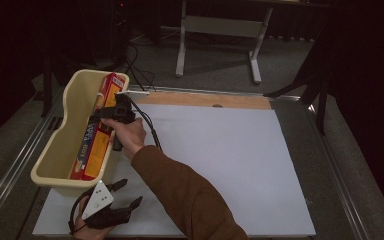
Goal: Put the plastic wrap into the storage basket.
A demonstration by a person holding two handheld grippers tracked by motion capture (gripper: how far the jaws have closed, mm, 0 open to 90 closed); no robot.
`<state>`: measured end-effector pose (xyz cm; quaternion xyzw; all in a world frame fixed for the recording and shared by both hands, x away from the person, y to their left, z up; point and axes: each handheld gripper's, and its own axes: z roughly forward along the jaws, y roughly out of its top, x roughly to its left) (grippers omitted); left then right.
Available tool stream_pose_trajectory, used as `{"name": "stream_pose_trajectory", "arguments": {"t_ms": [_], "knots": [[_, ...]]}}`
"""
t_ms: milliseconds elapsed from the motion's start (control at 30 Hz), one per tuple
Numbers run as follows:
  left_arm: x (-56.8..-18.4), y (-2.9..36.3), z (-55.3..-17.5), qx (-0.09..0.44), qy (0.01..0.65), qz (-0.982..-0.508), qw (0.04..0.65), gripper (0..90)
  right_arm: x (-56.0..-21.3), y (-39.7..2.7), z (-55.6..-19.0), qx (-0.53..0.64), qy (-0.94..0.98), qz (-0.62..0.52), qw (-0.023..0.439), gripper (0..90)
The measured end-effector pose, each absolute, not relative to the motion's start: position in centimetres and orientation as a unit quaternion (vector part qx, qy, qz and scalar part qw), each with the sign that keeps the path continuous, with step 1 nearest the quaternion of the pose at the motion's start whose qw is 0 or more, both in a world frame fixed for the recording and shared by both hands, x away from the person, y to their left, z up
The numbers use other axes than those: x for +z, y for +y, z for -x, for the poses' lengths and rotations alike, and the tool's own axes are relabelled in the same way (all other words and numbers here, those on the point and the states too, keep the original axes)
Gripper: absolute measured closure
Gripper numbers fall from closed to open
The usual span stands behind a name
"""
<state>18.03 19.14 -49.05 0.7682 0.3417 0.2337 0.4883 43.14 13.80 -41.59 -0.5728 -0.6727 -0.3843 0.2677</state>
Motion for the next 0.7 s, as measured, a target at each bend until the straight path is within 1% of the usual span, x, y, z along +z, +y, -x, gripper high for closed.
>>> {"name": "stream_pose_trajectory", "arguments": {"t_ms": [233, 367, 500, 600, 700], "knots": [[-49.05, 19.17, -18.03, 0.235, 0.342, -0.768, 0.488, 29.3, -41.55, 13.90, -43.05, -0.385, -0.674, 0.573, 0.263, 35.3], [-49.07, 19.05, -18.02, 0.235, 0.341, -0.770, 0.486, 29.3, -41.36, 14.08, -42.90, -0.388, -0.679, 0.566, 0.261, 27.5], [-49.07, 19.07, -18.02, 0.235, 0.342, -0.770, 0.486, 29.3, -41.22, 14.10, -42.76, -0.389, -0.680, 0.565, 0.257, 25.6], [-49.05, 19.19, -18.02, 0.236, 0.345, -0.767, 0.487, 28.7, -40.84, 14.13, -42.54, -0.390, -0.679, 0.569, 0.252, 22.4], [-49.03, 19.26, -18.05, 0.236, 0.346, -0.766, 0.488, 28.8, -40.59, 14.18, -42.40, -0.389, -0.683, 0.567, 0.248, 22.0]]}}
